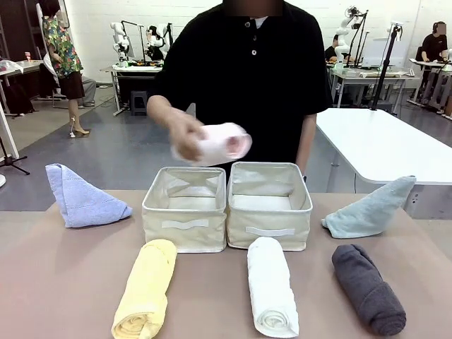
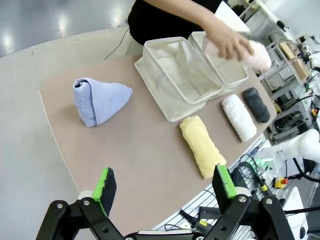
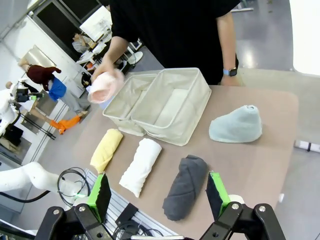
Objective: Sort the towels based on their folding style.
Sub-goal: Pick up one triangle-folded towel and place it in the left Fabric basket.
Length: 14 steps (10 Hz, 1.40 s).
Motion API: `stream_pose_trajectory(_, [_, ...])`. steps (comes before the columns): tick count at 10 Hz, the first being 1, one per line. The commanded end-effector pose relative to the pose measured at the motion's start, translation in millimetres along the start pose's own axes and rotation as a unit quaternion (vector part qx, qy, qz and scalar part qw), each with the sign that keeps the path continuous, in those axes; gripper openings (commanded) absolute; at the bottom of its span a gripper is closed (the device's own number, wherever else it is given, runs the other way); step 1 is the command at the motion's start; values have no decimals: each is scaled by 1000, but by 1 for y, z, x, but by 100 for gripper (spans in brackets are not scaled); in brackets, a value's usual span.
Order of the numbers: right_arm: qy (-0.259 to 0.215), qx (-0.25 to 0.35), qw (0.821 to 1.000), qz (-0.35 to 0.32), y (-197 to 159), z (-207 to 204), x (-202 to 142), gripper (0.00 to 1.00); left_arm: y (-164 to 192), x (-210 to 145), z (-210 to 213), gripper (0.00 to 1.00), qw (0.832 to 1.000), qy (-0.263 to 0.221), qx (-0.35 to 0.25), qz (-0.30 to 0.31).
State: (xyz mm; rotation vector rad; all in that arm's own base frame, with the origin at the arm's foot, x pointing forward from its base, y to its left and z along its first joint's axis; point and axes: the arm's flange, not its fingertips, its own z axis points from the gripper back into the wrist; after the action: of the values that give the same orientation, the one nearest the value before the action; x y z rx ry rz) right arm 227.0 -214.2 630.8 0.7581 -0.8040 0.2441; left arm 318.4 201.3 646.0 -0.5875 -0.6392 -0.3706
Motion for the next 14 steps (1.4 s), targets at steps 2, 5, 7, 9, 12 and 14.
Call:
stream_pose_trajectory(2, [-8,9,1000,-4,2,0,3,100,11,74,-63,100,976,127,98,-150])
stream_pose_trajectory(5, [-8,9,1000,-4,2,0,3,100,19,120,-153,100,913,261,161,-269])
stream_pose_trajectory(7, [-8,9,1000,-4,2,0,3,100,30,129,-214,100,886,321,174,-285])
stream_pose_trajectory(9, [-8,9,1000,-4,2,0,3,100,45,121,-262,100,869,379,155,-277])
stream_pose_trajectory(12, [-8,9,1000,-4,2,0,3,100,51,114,-265,100,870,363,174,-283])
stream_pose_trajectory(14, [-8,9,1000,-4,2,0,3,100,55,105,-284,100,868,382,140,-285])
